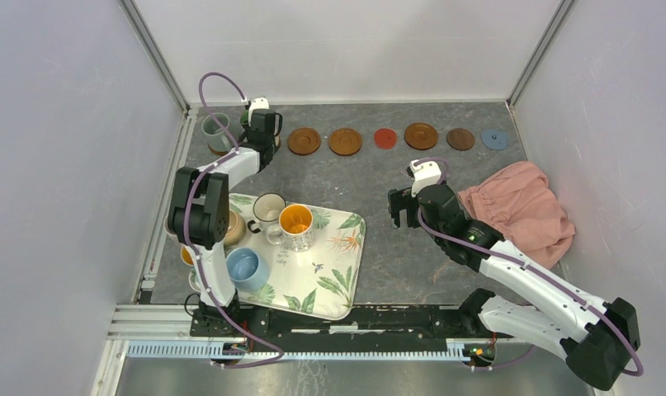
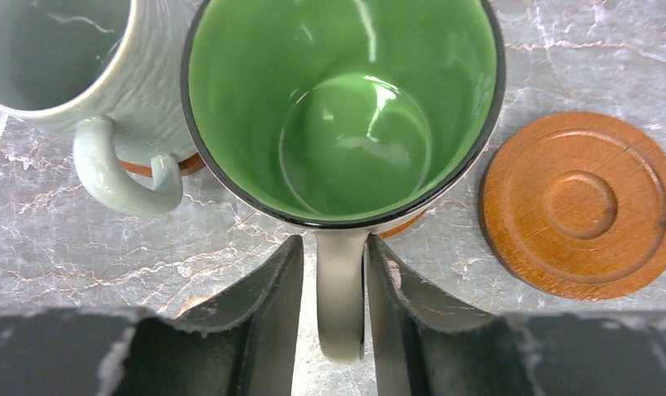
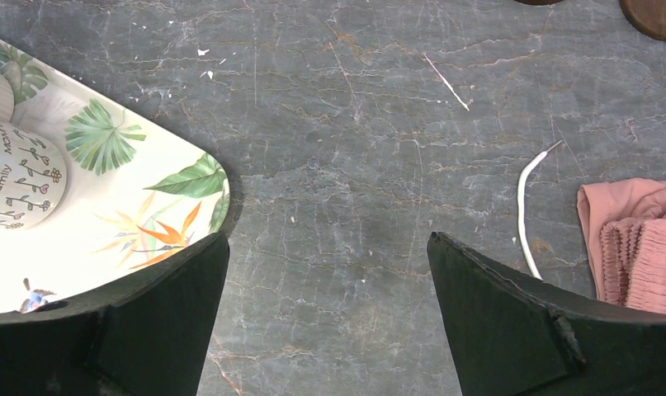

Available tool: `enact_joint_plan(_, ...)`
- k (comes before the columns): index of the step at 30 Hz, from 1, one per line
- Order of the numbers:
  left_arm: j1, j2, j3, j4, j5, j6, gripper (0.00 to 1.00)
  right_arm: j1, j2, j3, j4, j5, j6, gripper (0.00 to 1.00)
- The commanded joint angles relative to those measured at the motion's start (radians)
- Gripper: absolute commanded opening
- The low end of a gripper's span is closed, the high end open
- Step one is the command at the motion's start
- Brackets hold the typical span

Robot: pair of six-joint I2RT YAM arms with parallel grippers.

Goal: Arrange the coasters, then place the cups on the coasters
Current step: Place the cup on the coaster, then pick up the cup from the tray.

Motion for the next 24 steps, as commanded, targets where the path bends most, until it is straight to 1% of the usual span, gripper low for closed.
enact_joint_plan(1, 0.003, -0.085, -0.002, 0.036, -0.031, -0.001, 0.45, 0.005, -0.027, -0.007, 0.040, -0.002, -0.012, 0.98)
enact_joint_plan(9, 0.003, -0.154, -0.014, -0.009, -0.028, -0.009, 0.66, 0.007, -0.031, -0.010, 0.050, -0.005, -0.018, 0.98)
enact_joint_plan(13, 0.002, -0.229, -0.045, -0.038, 0.019, -0.045, 0.81, 0.005, -0.031, -0.014, 0.056, -0.001, -0.022, 0.98)
enact_joint_plan(17, -0.006, -0.308, -0.088, -0.101, 0.085, -0.097, 0.95, 0.006, -0.026, -0.029, 0.078, 0.005, -0.022, 0.98)
enact_joint_plan(19, -0.016, -0.349, -0.118, -0.125, 0.105, -0.122, 0.99, 0.005, -0.018, -0.030, 0.080, 0.005, -0.019, 0.98)
enact_joint_plan(24, -0.076, -0.468, -0.191, -0.203, 0.124, -0.171, 1.00, 0.005, -0.008, -0.030, 0.086, 0.011, -0.017, 0.98)
